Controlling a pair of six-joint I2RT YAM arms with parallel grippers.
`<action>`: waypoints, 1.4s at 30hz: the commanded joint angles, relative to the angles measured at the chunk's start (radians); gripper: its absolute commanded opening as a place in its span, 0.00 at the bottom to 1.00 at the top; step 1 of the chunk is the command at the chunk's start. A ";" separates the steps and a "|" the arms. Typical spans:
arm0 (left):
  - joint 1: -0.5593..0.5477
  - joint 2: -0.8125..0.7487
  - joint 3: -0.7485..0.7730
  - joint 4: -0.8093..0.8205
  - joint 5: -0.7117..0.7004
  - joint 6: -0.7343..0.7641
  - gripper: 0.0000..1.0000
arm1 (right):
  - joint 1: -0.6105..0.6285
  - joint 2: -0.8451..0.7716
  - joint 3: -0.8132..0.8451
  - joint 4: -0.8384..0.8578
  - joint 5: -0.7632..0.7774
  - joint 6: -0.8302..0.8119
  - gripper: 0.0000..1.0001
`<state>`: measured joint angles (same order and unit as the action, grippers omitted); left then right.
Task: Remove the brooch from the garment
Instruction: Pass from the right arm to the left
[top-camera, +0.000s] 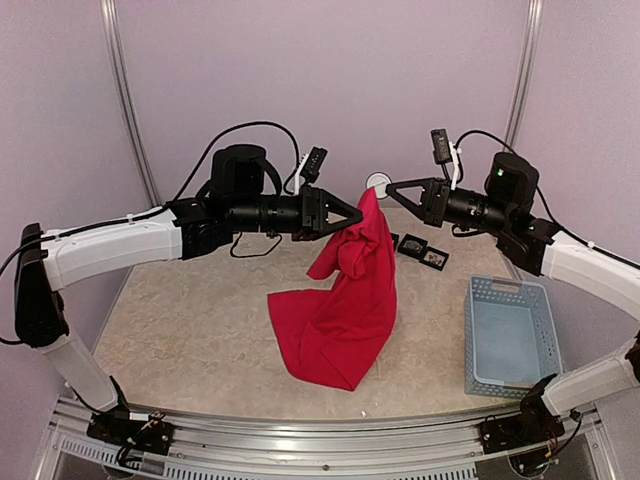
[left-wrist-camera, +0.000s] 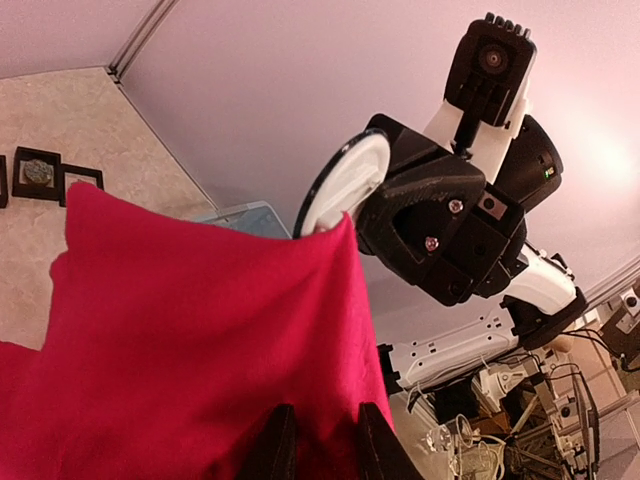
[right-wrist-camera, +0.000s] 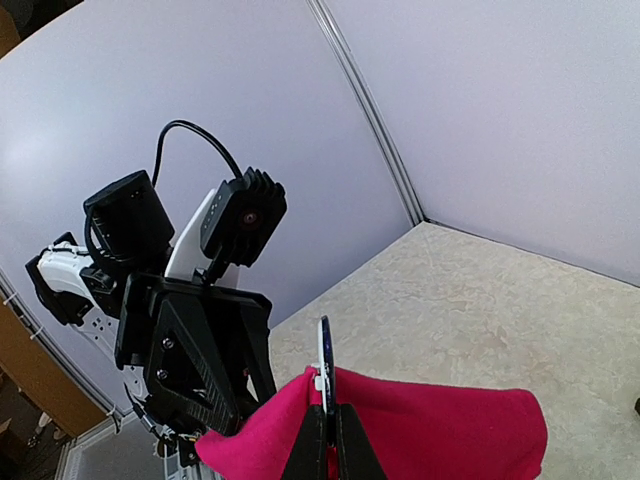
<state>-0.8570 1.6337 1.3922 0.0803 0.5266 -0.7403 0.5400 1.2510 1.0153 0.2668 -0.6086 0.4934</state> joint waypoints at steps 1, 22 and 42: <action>-0.024 0.060 0.069 0.020 0.064 -0.015 0.20 | 0.010 0.011 -0.002 0.146 0.018 0.055 0.00; 0.049 -0.073 0.075 -0.012 -0.079 0.044 0.41 | 0.055 0.083 0.038 0.274 -0.137 0.177 0.00; 0.038 0.008 0.111 -0.005 0.003 0.032 0.25 | 0.083 0.131 0.077 0.264 -0.197 0.198 0.00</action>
<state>-0.8120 1.6310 1.4929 0.0776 0.5175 -0.7139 0.6098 1.3777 1.0542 0.4934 -0.7856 0.6827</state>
